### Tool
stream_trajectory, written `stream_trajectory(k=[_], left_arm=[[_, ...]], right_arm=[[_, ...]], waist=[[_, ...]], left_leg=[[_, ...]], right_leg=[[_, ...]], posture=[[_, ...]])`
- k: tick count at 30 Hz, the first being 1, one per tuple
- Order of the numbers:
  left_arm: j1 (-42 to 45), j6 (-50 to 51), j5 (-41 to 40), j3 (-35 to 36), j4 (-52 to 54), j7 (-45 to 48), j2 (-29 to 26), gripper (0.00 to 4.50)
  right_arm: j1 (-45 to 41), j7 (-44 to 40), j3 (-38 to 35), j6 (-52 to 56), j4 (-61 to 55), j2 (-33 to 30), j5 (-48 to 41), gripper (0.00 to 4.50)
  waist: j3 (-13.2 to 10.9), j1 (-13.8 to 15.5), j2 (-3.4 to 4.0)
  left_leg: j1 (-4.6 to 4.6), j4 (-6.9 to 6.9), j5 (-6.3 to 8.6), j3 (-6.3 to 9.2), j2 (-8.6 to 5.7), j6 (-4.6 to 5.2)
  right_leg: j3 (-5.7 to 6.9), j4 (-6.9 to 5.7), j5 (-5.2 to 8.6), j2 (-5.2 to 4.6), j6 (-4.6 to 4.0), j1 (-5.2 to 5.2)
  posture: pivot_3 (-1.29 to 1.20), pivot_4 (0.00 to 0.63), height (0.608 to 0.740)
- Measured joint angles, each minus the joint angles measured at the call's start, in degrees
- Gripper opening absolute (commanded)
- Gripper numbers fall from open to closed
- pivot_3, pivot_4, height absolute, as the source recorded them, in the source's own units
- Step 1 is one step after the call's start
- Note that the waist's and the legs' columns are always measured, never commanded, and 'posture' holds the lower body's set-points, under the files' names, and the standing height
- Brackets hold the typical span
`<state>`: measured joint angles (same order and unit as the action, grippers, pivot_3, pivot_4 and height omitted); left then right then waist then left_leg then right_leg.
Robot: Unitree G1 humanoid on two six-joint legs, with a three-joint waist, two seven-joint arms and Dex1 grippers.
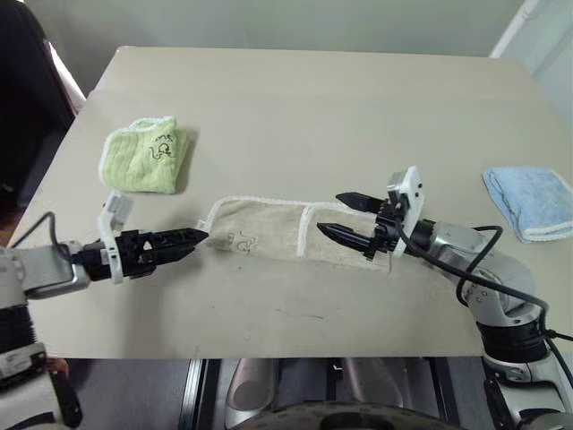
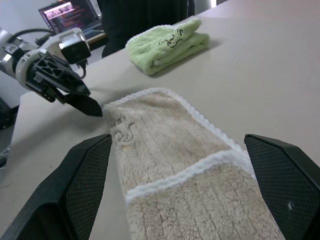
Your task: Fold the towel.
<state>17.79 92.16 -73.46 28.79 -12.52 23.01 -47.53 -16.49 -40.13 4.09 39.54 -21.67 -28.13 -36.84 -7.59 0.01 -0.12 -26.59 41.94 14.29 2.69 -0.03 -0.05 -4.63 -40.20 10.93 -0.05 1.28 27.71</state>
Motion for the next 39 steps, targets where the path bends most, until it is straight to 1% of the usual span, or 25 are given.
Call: stream_trajectory(k=[3,5,10,14,16,18,20,21,23,27,28,35,36,39], left_arm=[[-0.07,-0.06,-4.2,1.26,-0.06,-6.73,2.64,4.5],[-0.49,-0.46,-6.97,1.82,-0.07,-10.39,4.08,4.5],[0.49,-0.42,-11.74,3.95,-2.41,-17.55,7.05,4.5],[2.01,-1.67,-15.45,4.05,-4.49,-22.51,8.76,4.5],[2.76,-2.94,-17.68,3.65,-5.7,-24.88,10.0,4.13],[3.11,-4.11,-19.96,1.97,-6.12,-27.28,10.52,3.66],[3.1,-5.08,-22.29,0.47,-6.14,-29.11,10.72,2.86],[3.06,-5.8,-23.56,-0.16,-6.14,-29.98,10.72,2.49],[2.82,-7.37,-26.55,-1.25,-6.13,-31.48,10.68,1.82],[1.08,-10.49,-31.12,-3.85,-5.4,-33.86,10.15,0.32],[0.83,-11.33,-32.03,-4.49,-5.37,-34.48,9.94,0.04],[0.64,-14.16,-33.5,-7.24,-4.91,-34.05,6.91,0.04],[0.73,-13.97,-33.43,-7.83,-4.86,-33.01,6.46,0.04],[2.16,-10.31,-30.76,-11.27,-1.65,-27.3,2.65,0.04]], right_arm=[[0.03,0.75,-0.1,0.01,0.47,0.24,0.56,4.48],[0.13,0.97,-0.29,0.02,0.42,0.34,0.53,4.48],[1.69,1.43,-0.74,0.05,-0.04,0.04,0.61,4.48],[1.82,1.99,-0.99,0.1,-0.47,-0.08,0.61,4.48],[1.77,2.53,-1.08,0.25,-0.76,-0.08,0.6,4.5],[1.76,2.87,-1.28,0.39,-0.8,-0.08,0.59,4.5],[1.75,3.17,-1.44,0.57,-0.87,-0.08,0.58,4.5],[1.75,3.3,-1.53,0.64,-0.91,-0.09,0.59,4.5],[1.75,3.66,-1.64,0.83,-0.98,-0.09,0.6,4.5],[1.75,4.0,-1.65,0.89,-1.02,-0.12,0.94,4.5],[1.76,4.1,-1.65,0.89,-1.03,-0.17,1.06,4.5],[1.99,4.14,-2.1,0.88,-1.21,-0.64,1.11,4.5],[2.14,4.09,-2.31,0.89,-1.36,-0.89,1.06,4.5],[3.03,3.65,-3.4,1.3,-2.72,-2.25,0.61,4.5]], waist=[[-0.03,0.24,0.05],[-0.03,0.41,0.05],[-0.02,0.78,0.04],[-0.03,1.03,0.06],[-0.05,1.19,0.02],[-0.08,1.19,-0.03],[-0.17,1.1,-0.19],[-0.2,1.05,-0.26],[-0.23,1.02,-0.3],[-0.23,1.03,-0.32],[-0.24,1.04,-0.32],[-0.24,1.02,-0.34],[-0.25,1.02,-0.34],[-0.33,1.07,-0.49]], left_leg=[[0.39,-0.08,-0.01,-0.02,-0.1,-0.07],[0.56,-0.17,0.21,-0.04,-0.13,-0.38],[0.69,-0.16,0.2,0.01,-0.19,-0.37],[0.69,-0.16,0.14,0.04,-0.24,-0.36],[0.67,-0.16,0.14,0.04,-0.24,-0.37],[0.64,-0.16,0.13,0.03,-0.25,-0.39],[0.63,-0.15,0.03,0.02,-0.24,-0.65],[0.64,-0.16,-0.19,0.03,-0.22,-1.0],[0.64,-0.16,-0.19,0.05,-0.13,-1.02],[0.64,-0.16,-0.2,0.1,0.12,-0.99],[0.63,-0.16,-0.19,0.11,0.17,-0.99],[0.63,-0.16,-0.12,0.09,0.44,-1.05],[0.62,-0.16,-0.11,0.08,0.45,-1.05],[0.54,-0.15,-0.07,0.12,0.46,-1.05]], right_leg=[[-0.01,-0.02,0.04,-0.05,0.06,-0.38],[-0.02,0.01,0.08,-0.05,0.13,-0.55],[-0.04,0.04,0.19,-0.05,0.29,-0.79],[-0.03,0.04,0.22,-0.05,0.35,-0.86],[-0.03,0.04,0.22,-0.03,0.35,-0.85],[-0.03,0.06,0.22,-0.01,0.34,-0.82],[-0.03,0.07,0.21,0.1,0.34,-0.78],[-0.03,0.09,0.22,0.19,0.35,-0.78],[-0.03,0.14,0.22,0.34,0.35,-0.77],[-0.09,0.2,0.23,0.72,0.27,-0.72],[-0.08,0.2,0.25,0.77,0.21,-0.69],[-0.06,0.19,0.33,1.02,-0.01,-0.58],[-0.06,0.19,0.32,1.02,-0.07,-0.57],[-0.04,0.2,0.23,1.03,-0.28,-0.52]], posture=[[0.0,0.15,0.697],[0.0,0.15,0.697],[0.0,0.15,0.697],[0.0,0.15,0.697],[0.0,0.15,0.697],[0.0,0.15,0.697],[0.0,0.15,0.697],[0.0,0.15,0.697],[0.0,0.15,0.697],[0.0,0.15,0.697],[0.0,0.15,0.697],[0.0,0.15,0.697],[0.0,0.15,0.697],[0.0,0.15,0.697]])
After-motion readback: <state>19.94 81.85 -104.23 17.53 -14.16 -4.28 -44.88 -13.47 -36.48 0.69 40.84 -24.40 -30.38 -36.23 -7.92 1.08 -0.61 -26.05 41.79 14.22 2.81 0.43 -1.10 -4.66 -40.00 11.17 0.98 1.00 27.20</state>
